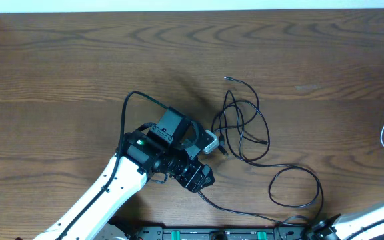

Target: Untangle cables

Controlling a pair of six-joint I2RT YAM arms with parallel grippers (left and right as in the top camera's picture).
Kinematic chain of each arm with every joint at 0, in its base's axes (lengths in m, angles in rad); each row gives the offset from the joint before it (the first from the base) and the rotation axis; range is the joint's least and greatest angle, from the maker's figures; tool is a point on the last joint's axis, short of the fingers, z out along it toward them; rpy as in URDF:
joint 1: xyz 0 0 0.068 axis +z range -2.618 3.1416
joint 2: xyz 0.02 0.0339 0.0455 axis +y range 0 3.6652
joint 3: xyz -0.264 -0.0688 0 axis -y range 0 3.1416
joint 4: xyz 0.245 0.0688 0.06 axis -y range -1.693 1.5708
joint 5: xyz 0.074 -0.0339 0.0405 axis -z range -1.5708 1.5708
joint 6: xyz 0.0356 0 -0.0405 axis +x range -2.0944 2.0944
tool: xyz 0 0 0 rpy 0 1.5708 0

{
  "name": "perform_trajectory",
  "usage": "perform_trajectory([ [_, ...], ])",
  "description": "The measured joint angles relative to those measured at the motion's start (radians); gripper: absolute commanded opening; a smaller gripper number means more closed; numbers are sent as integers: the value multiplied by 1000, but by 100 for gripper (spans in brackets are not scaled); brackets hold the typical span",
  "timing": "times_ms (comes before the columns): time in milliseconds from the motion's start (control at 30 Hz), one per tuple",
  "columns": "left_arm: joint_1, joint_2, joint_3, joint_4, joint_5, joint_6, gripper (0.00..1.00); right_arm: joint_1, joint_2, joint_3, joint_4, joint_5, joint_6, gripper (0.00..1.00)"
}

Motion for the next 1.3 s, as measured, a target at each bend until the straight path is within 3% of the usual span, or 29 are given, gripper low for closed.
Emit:
perform_trajectory([
  [267, 0, 0, 0, 48, -69, -12, 71, 271, 0, 0, -85, 99, -325, 99],
  [333, 0, 0, 0, 68, -158, -57, 71, 457, 0, 0, -80, 118, -460, 99],
  [433, 0, 0, 0, 80, -289, -132, 71, 633, 0, 0, -43, 166, -531, 99],
  [533, 13, 0, 0, 93, -461, -229, 71, 904, 0, 0, 0, 267, -581, 99],
  [667, 80, 0, 0, 134, -619, -328, 71, 1113, 0, 0, 81, 406, -560, 96],
  [833, 170, 0, 0, 125, -655, -382, 71, 1289, 0, -1, 175, 570, -482, 88],
  [1067, 182, 0, 0, 104, -654, -391, 71, 1355, 0, -2, 240, 652, -347, 72],
  [1100, 182, 0, 0, 104, -654, -391, 71, 1355, 0, -3, 241, 656, -329, 58],
  [1167, 182, 0, 0, 104, -654, -391, 71, 1353, 0, -15, 257, 670, -232, 45],
  [1300, 182, 0, 0, 104, -654, -391, 71, 1353, 0, -58, 295, 669, -141, 43],
])
